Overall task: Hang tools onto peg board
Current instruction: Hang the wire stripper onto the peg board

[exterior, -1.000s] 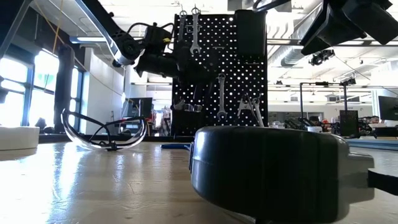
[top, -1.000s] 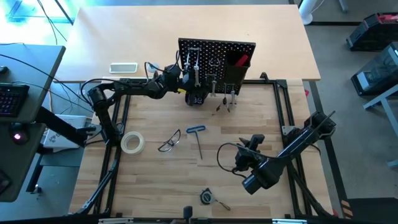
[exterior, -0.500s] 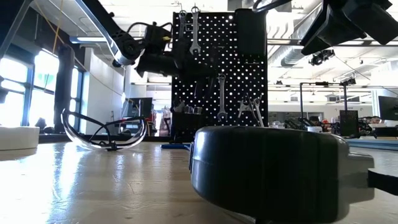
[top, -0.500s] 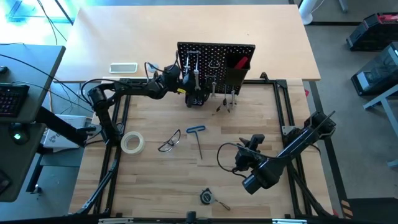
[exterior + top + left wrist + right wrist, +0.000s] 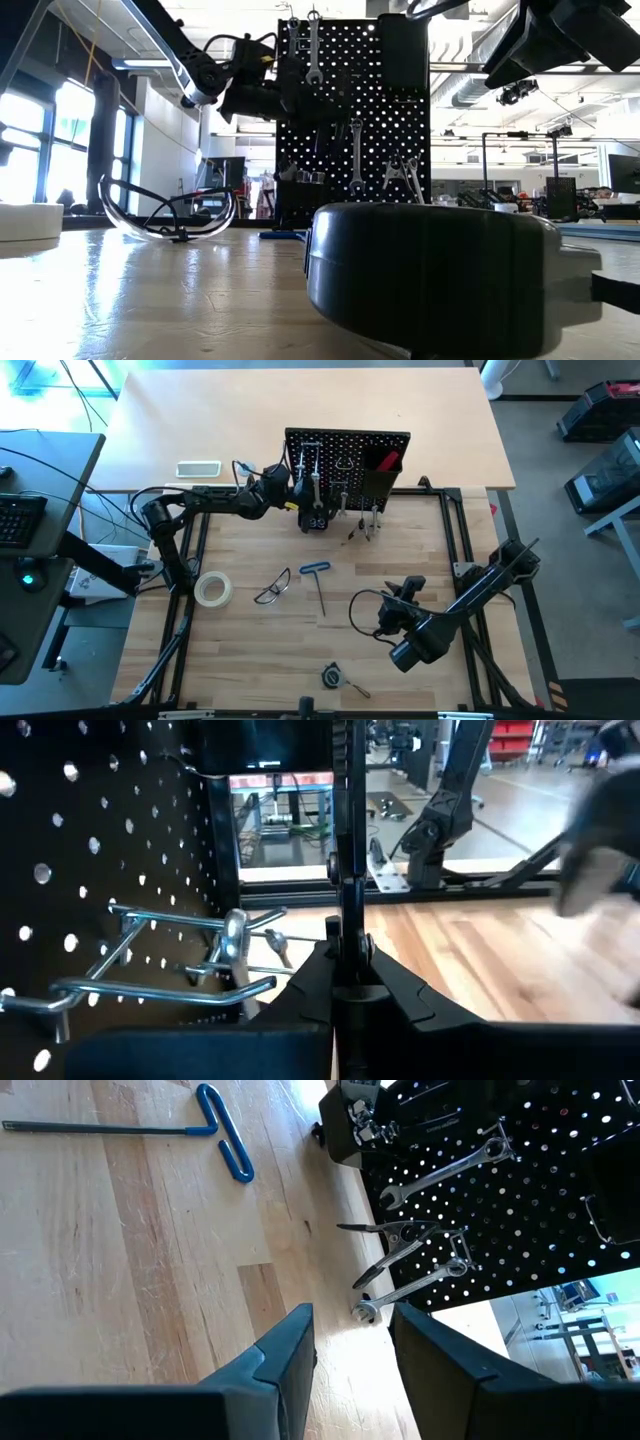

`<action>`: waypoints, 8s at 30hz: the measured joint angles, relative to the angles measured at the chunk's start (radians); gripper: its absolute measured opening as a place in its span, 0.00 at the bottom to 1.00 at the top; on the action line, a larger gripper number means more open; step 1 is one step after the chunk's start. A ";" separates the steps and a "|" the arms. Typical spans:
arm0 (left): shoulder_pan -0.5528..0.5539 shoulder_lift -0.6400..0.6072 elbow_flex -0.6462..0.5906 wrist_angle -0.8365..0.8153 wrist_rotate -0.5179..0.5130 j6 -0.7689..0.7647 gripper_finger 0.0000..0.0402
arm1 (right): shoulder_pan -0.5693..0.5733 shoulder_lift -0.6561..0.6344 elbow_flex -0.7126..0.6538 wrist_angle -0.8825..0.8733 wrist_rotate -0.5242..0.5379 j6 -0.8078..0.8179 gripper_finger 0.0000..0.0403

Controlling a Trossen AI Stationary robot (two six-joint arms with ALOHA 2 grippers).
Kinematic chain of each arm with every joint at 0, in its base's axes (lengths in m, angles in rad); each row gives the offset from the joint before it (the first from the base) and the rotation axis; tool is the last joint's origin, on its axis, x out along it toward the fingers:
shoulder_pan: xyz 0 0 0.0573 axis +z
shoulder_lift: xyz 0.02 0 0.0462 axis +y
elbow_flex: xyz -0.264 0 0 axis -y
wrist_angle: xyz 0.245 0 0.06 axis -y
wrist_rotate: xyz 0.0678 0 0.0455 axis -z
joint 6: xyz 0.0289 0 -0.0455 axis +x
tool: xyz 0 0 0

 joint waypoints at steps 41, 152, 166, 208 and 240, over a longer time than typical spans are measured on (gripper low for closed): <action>-0.002 0.000 0.000 -0.027 -0.019 0.357 0.05 | 0.000 0.000 0.000 -0.010 0.000 0.000 0.32; 0.021 -0.077 -0.002 -0.201 0.184 0.362 0.04 | -0.037 0.000 -0.054 -0.031 0.006 0.023 0.32; 0.048 -0.081 -0.002 -0.175 0.259 0.326 0.04 | -0.041 0.000 -0.054 -0.030 0.022 -0.026 0.32; 0.029 0.017 0.096 -0.195 0.115 0.470 0.04 | -0.074 0.000 -0.054 -0.037 0.089 -0.052 0.32; -0.013 -0.061 0.096 -0.302 -0.104 0.445 0.04 | -0.074 0.000 -0.054 -0.046 0.063 -0.045 0.32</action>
